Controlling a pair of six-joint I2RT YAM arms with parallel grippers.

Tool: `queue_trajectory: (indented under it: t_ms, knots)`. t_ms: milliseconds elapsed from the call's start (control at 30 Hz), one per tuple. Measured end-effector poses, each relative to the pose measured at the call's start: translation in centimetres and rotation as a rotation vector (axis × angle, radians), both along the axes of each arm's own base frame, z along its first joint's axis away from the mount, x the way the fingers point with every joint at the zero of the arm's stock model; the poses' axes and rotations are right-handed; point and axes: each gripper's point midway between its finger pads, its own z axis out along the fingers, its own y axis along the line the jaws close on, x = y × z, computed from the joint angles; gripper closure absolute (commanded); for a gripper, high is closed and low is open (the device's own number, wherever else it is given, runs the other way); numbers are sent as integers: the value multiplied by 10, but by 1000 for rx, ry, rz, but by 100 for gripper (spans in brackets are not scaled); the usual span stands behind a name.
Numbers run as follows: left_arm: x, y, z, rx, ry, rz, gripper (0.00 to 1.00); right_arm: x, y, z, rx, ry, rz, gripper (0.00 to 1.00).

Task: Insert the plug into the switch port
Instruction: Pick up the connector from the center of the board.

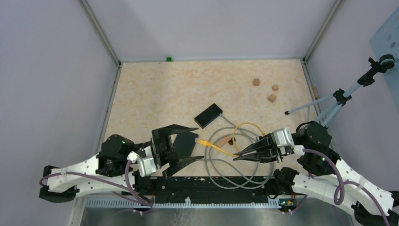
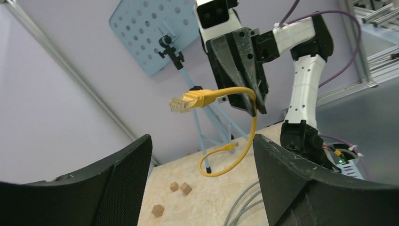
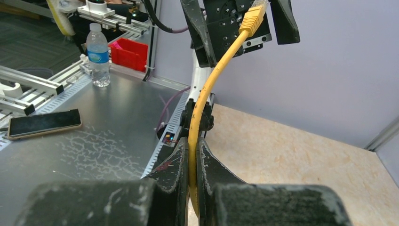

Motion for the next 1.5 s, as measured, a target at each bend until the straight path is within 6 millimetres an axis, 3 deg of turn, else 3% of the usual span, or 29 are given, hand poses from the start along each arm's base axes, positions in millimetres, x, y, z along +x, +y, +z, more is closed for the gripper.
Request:
queue_trajectory:
  t_ms: [333,900,1167,1367,1500]
  knots:
    - [-22,-1,10,6,-47,-115,31,-6,-1,-2,-10,-5,34,100]
    - [-27,-11,4,43,-62,-155,58,-7,2,-19,-75,21,59,100]
    - [-28,-11,2,50,-65,-160,74,-6,3,-27,-91,32,59,100]
    - [-31,-13,-2,69,-70,-176,100,-5,4,-29,-96,37,54,100]
    - [-32,-12,-3,78,-77,-181,100,-4,4,-29,-94,37,49,100]
